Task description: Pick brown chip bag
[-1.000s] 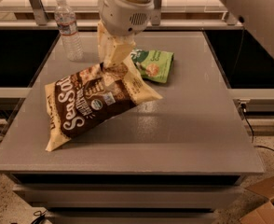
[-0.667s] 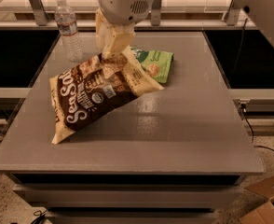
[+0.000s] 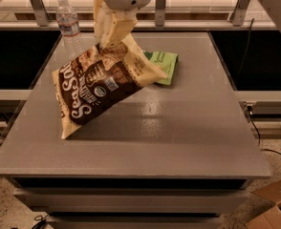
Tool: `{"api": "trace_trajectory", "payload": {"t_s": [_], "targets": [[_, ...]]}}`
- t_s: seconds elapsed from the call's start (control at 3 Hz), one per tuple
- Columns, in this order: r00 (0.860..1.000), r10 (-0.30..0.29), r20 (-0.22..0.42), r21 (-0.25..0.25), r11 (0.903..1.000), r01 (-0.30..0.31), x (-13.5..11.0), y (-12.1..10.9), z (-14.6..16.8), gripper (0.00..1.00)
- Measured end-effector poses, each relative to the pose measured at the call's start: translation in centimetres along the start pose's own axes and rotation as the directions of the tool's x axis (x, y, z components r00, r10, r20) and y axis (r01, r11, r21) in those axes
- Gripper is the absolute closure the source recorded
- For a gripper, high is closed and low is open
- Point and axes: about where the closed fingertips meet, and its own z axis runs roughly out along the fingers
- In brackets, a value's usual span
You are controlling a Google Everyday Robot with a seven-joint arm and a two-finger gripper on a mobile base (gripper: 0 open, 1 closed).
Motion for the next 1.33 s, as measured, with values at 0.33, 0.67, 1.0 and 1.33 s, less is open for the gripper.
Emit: {"api": "trace_trajectory", "payload": {"t_s": [0.33,0.67,1.0,1.33], "targets": [[1.000,-0.013,0.007,0.005,0.9999,0.013,-0.4,-0.2,-0.4,1.00],[1.000,-0.024,0.010,0.010,0.9997,0.024,-0.8,-0.3,-0.7,1.00],[0.999,-0.044,0.018,0.021,0.9988,0.044,-1.5,-0.6,-1.4,1.00],[0.998,-0.055,0.021,0.038,0.9978,0.054,-1.8,-0.8,-2.2,1.00]]}}
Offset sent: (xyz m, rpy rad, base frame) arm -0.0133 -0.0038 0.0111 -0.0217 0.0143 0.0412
